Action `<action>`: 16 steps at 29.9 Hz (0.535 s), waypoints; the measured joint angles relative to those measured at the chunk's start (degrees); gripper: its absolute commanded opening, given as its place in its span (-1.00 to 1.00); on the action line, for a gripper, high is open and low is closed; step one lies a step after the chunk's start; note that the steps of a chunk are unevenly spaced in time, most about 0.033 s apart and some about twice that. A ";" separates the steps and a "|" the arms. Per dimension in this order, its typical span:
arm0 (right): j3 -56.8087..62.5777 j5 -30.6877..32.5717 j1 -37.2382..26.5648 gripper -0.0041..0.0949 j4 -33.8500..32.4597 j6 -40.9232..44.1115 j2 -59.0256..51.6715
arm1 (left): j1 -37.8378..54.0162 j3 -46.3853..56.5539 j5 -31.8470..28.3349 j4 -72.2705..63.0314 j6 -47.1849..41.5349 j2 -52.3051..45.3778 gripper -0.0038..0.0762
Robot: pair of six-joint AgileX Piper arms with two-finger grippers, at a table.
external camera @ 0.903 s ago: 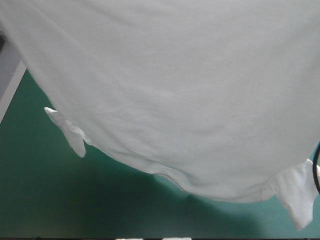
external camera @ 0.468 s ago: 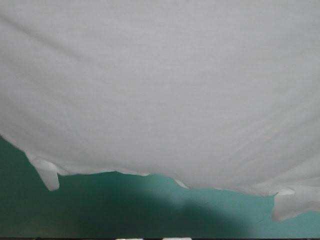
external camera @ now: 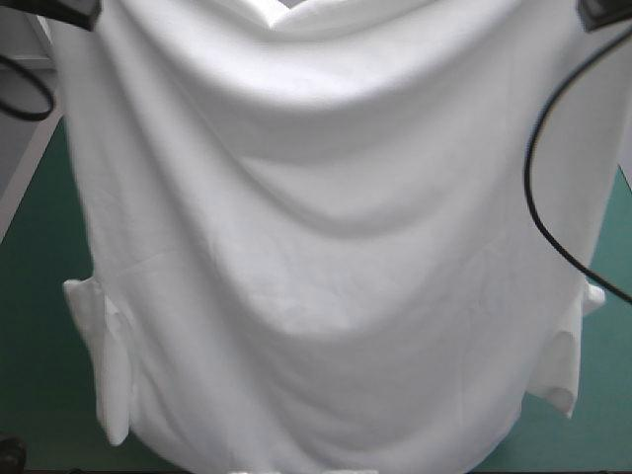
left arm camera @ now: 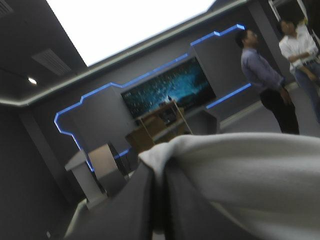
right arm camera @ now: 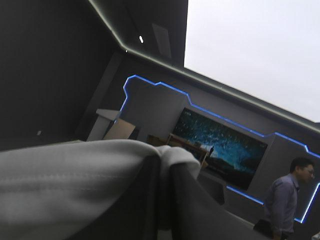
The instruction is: Fold the cloth
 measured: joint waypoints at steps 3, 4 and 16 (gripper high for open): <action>-0.55 -1.51 0.00 -0.95 -0.22 0.48 6.54 | 0.00 0.06 0.00 1.46 0.00 4.97 -0.86; -1.43 -1.55 0.00 -0.95 -0.22 0.60 9.12 | 0.00 -0.26 0.00 2.35 0.00 6.79 -0.85; -20.35 -2.69 -2.90 -0.95 5.09 -0.11 24.83 | 18.47 -13.54 -3.53 -18.93 2.58 18.85 -0.84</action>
